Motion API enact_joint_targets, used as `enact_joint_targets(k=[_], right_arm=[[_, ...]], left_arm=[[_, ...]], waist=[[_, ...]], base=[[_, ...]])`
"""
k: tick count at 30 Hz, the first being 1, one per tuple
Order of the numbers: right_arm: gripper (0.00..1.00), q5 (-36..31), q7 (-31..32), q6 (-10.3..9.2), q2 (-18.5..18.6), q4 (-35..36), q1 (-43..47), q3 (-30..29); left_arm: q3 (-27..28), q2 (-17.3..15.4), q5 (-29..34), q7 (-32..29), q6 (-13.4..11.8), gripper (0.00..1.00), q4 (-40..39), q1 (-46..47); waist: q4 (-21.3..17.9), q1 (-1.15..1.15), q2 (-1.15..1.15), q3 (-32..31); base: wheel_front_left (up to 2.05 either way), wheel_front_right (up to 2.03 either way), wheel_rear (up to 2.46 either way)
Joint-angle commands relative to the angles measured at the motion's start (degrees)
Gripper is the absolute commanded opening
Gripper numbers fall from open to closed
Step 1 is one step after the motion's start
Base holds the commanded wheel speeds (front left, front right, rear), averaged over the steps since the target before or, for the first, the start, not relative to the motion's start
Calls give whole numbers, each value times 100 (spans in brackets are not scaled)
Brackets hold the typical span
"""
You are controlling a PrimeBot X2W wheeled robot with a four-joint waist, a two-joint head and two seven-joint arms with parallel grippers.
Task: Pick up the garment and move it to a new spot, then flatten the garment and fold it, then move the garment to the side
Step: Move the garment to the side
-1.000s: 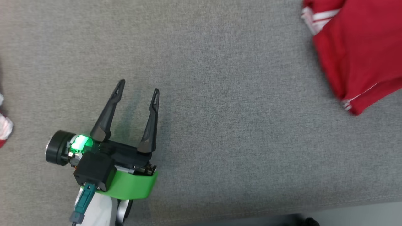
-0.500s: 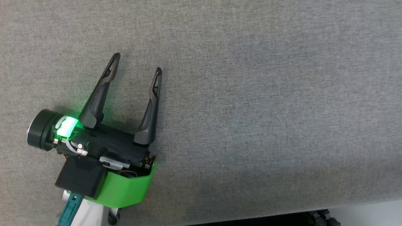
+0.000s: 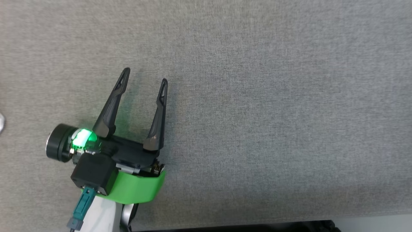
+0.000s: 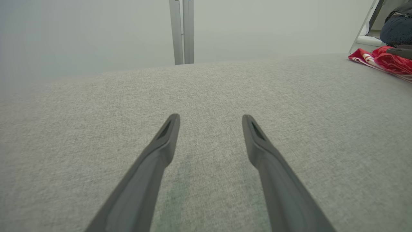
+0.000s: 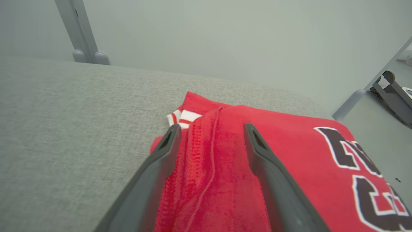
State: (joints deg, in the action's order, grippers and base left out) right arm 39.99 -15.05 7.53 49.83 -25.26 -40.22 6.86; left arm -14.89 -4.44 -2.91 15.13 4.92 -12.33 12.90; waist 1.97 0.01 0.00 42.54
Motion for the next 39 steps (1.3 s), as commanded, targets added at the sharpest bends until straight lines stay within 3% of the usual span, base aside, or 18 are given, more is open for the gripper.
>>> enact_joint_targets(k=[1,8,15,19,28,39], right_arm=[[100,-163,-16,-7,-257,67,216,74],[100,-889,-16,-7,-1818,599,1028,281],[100,-1506,-17,-7,-3006,1074,2023,358],[100,-1792,-17,-7,-3491,1303,2557,422],[100,-2374,-17,-5,-4139,2040,3720,227],[100,-2793,-17,-4,-4354,2223,4479,-34]], left_arm=[[42,20,-68,-1,-45,100,85,-156],[246,98,-283,0,-141,100,567,-731],[454,139,-496,-1,-257,100,920,-1365],[568,147,-615,-1,-331,100,1018,-1691],[706,151,-407,-1,-451,100,919,-2172],[846,151,-331,-1,-477,100,1040,-2579]], waist=[[150,-1,0,-874],[184,-1,0,-2176],[54,-1,0,-3259],[-42,-1,0,-3724],[-92,-1,0,-4240],[-132,-1,0,-4479]], base=[[0,0,0],[0,0,0],[0,0,0],[0,0,0],[0,0,0],[0,0,0]])
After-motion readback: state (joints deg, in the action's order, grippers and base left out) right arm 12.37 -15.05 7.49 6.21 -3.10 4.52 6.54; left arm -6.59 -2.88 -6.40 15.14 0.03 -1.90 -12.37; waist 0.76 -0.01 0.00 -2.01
